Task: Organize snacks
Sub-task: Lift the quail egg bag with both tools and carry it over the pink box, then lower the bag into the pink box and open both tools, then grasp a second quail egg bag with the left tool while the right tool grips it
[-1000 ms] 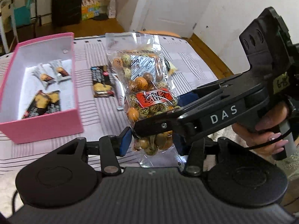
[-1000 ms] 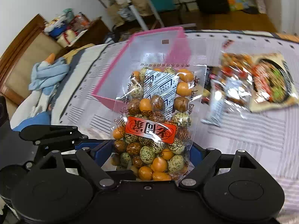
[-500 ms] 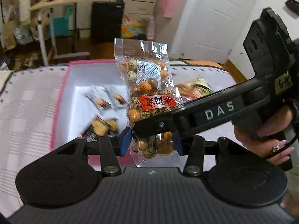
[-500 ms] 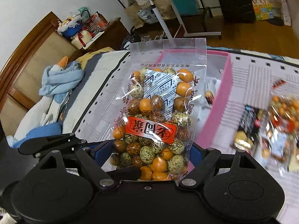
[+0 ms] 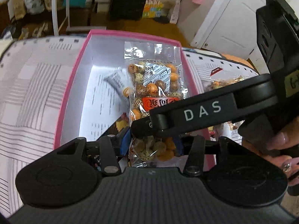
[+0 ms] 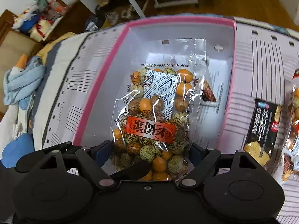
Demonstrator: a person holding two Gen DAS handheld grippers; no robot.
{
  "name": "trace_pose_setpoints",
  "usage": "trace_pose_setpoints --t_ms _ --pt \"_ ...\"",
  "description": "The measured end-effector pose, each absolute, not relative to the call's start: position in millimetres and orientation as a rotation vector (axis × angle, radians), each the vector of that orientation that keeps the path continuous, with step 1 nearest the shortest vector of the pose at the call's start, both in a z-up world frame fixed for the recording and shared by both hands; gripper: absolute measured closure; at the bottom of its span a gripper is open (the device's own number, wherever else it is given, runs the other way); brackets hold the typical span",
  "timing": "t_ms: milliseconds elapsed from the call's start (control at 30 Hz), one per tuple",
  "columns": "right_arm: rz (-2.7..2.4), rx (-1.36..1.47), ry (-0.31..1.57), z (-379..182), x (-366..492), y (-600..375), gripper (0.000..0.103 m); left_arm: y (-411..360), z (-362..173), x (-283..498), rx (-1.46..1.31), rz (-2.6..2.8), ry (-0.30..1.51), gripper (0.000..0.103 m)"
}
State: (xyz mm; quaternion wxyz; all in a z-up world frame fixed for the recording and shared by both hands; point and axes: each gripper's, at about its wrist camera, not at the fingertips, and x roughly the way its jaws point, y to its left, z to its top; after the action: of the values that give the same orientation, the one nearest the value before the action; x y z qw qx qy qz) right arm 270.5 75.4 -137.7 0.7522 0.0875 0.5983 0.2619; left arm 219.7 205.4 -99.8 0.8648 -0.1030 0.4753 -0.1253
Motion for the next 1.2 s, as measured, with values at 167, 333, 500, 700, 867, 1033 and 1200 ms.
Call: trace_pose_setpoints --t_ms 167,333,500,700,867,1033,1200 --pt "0.521 0.132 1.272 -136 263 80 0.016 212 -110 222 -0.265 -0.265 0.998 0.056" --pt "0.569 0.135 1.209 -122 245 64 0.015 198 -105 214 -0.161 -0.207 0.974 0.054" --pt "0.618 0.177 1.111 -92 220 18 0.015 190 -84 193 -0.134 -0.196 0.952 0.053" --pt "0.646 0.226 0.972 -47 191 -55 0.015 164 -39 165 -0.06 -0.226 0.872 0.053" --pt "0.629 0.206 0.849 -25 173 -102 0.015 133 -5 143 -0.055 -0.297 0.825 0.053" --pt "0.581 0.184 0.732 -20 166 -140 0.015 91 6 136 -0.038 -0.345 0.806 0.053" --pt "0.534 0.182 0.693 -32 173 -163 0.015 45 -6 140 -0.005 -0.383 0.812 0.053"
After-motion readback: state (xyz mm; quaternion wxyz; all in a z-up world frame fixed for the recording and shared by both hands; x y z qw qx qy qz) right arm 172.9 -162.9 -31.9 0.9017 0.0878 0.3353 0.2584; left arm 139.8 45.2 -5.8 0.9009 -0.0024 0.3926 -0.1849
